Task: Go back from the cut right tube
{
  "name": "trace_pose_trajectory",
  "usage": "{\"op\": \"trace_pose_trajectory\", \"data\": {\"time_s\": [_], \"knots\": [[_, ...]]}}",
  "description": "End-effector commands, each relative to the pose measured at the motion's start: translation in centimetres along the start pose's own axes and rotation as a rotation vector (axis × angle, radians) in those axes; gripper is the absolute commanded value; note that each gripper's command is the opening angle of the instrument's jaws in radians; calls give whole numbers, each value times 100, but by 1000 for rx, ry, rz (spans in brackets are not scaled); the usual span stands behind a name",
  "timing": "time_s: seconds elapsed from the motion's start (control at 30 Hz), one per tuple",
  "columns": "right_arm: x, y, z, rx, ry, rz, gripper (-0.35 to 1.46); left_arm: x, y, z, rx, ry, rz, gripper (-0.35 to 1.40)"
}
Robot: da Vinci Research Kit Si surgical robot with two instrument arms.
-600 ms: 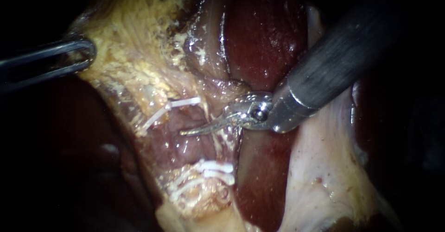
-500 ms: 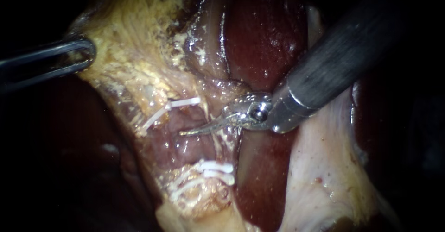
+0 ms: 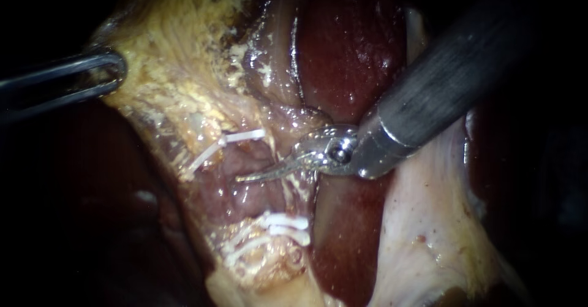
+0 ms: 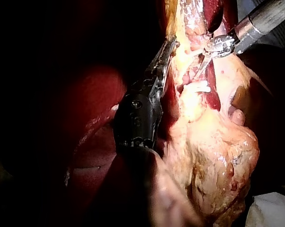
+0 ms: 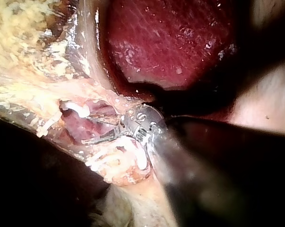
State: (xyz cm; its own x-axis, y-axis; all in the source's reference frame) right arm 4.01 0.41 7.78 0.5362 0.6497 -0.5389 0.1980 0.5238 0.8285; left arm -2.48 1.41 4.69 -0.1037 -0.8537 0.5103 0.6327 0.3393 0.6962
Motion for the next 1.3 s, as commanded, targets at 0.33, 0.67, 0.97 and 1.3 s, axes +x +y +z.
{"op": "trace_pose_trajectory", "data": {"time_s": [0.33,0.67,0.97,1.3], "knots": [[0,-5,0,1,0,-17,103,0,0,0,0,0,0,-35],[-10,-31,-14,-135,38,-294,143,1,0,0,0,0,1,-35],[-33,-62,-70,-234,30,-482,143,3,1,1,0,-1,1,-35],[-8,-97,-144,-321,30,-600,143,6,3,4,-1,-2,3,-35]]}}
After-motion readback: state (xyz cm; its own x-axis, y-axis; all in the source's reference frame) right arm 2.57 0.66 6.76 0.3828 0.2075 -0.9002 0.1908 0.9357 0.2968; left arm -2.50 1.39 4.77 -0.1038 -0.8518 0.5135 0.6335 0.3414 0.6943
